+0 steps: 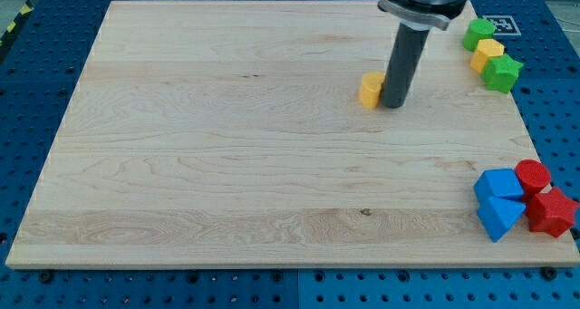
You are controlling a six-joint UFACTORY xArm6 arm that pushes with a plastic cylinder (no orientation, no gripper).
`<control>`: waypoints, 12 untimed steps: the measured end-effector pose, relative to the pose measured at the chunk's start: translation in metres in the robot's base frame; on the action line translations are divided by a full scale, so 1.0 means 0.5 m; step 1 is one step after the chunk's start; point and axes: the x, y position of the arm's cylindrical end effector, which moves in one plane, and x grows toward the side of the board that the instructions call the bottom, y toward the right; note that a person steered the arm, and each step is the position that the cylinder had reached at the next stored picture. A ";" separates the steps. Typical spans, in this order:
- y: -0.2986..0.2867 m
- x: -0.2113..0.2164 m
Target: Push the yellow heart towards the top center of the board
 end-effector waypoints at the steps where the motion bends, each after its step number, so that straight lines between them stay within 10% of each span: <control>1: -0.026 0.000; 12: -0.179 -0.201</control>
